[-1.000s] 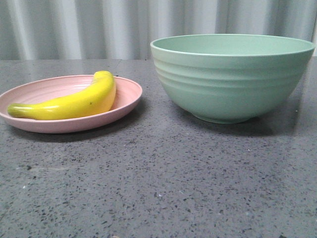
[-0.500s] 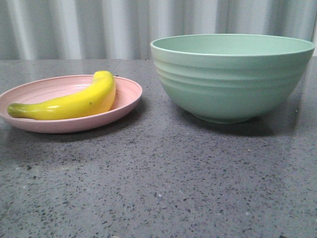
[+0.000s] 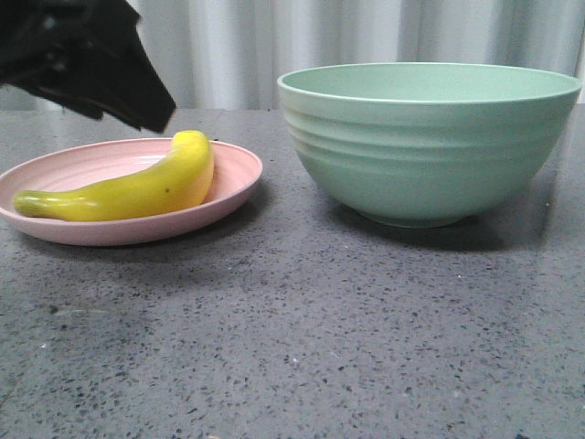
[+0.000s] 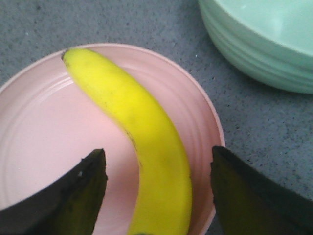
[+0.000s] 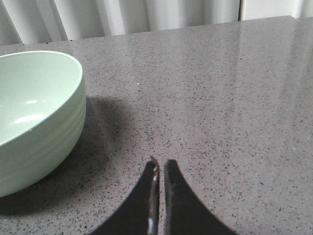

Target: Transfer banana from pink plate to green bowl

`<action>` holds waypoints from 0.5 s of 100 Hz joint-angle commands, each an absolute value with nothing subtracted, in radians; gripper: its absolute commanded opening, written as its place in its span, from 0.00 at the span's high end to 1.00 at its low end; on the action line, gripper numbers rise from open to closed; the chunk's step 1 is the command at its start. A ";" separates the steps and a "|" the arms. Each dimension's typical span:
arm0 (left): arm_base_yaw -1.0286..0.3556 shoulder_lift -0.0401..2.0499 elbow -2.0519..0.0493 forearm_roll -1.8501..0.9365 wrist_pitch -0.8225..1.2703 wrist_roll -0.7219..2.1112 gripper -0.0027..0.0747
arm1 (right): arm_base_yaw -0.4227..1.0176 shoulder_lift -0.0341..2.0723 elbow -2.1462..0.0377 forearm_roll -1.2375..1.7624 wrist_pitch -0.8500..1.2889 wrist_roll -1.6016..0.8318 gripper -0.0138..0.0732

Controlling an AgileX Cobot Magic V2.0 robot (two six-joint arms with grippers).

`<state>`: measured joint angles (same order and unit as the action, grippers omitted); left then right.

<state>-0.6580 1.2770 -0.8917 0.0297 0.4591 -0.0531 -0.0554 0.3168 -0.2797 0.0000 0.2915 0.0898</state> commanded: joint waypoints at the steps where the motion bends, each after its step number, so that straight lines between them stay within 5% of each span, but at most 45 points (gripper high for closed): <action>1: -0.667 1.303 -0.965 0.008 0.461 -0.059 0.41 | -0.060 0.336 -0.317 0.000 0.208 0.086 0.91; 50: -0.667 1.445 -1.064 -0.023 0.612 -0.038 0.41 | -0.060 0.336 -0.317 0.000 0.208 0.086 0.91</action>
